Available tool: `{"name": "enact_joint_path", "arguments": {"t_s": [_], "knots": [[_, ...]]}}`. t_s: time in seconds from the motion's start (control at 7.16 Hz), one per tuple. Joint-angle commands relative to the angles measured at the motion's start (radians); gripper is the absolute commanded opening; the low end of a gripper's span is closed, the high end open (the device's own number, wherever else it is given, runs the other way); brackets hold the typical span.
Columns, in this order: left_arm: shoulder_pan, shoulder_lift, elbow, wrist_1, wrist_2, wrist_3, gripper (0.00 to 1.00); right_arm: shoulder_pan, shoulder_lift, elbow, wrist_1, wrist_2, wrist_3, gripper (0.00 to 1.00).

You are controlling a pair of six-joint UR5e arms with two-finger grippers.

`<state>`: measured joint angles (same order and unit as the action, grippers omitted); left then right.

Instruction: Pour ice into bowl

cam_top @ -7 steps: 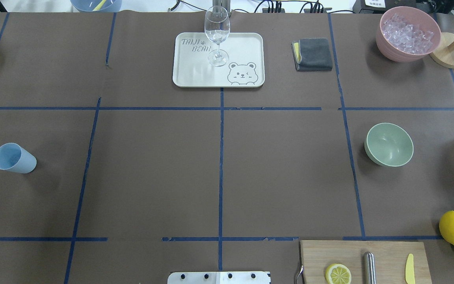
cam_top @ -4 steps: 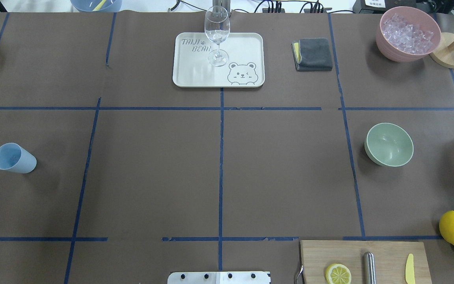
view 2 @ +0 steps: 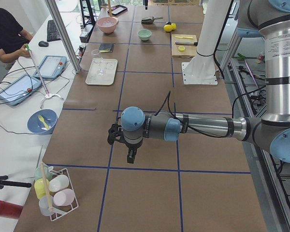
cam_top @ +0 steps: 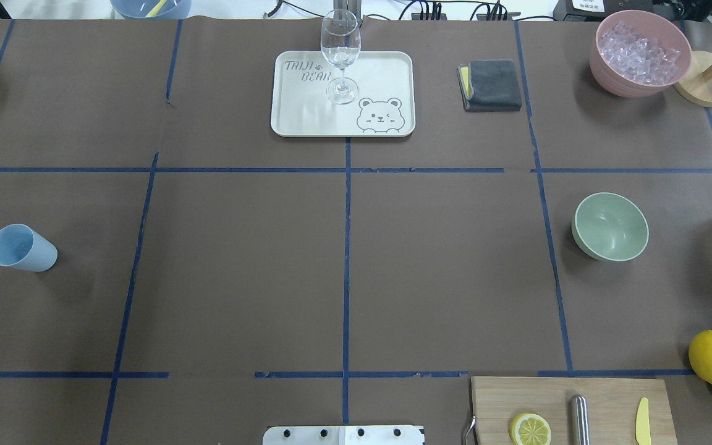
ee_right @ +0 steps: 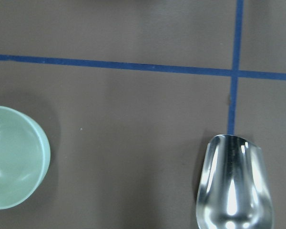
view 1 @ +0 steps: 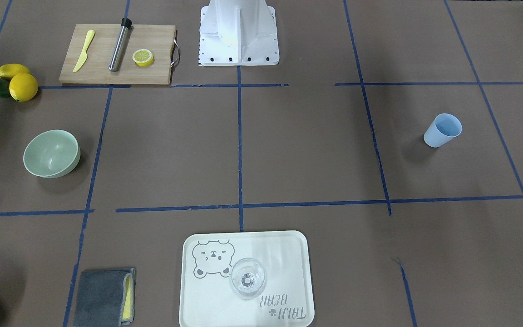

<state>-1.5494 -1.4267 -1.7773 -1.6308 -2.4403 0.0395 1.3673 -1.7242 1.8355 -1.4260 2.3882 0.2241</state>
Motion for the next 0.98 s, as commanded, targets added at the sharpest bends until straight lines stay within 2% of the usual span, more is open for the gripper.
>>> {"name": "enact_joint_path", "arguments": {"t_s": [0.0, 0.28, 0.56, 0.7, 0.84], "knots": [[0.000, 0.020, 0.001, -0.006, -0.020, 0.000, 1.00, -0.149, 0.009, 0.001, 0.141, -0.003, 0.149, 1.00], [0.000, 0.022, 0.001, -0.006, -0.052, 0.000, 1.00, -0.268, 0.038, -0.009, 0.234, -0.053, 0.388, 1.00], [0.000, 0.022, 0.001, -0.006, -0.052, 0.000, 1.00, -0.341, 0.165, -0.106, 0.248, -0.087, 0.554, 0.97], [0.000, 0.022, 0.002, -0.006, -0.052, 0.000, 1.00, -0.356, 0.184, -0.136, 0.281, -0.099, 0.567, 0.95], [0.000, 0.020, 0.002, -0.006, -0.052, 0.000, 1.00, -0.370, 0.186, -0.201, 0.364, -0.100, 0.569, 0.95]]}}
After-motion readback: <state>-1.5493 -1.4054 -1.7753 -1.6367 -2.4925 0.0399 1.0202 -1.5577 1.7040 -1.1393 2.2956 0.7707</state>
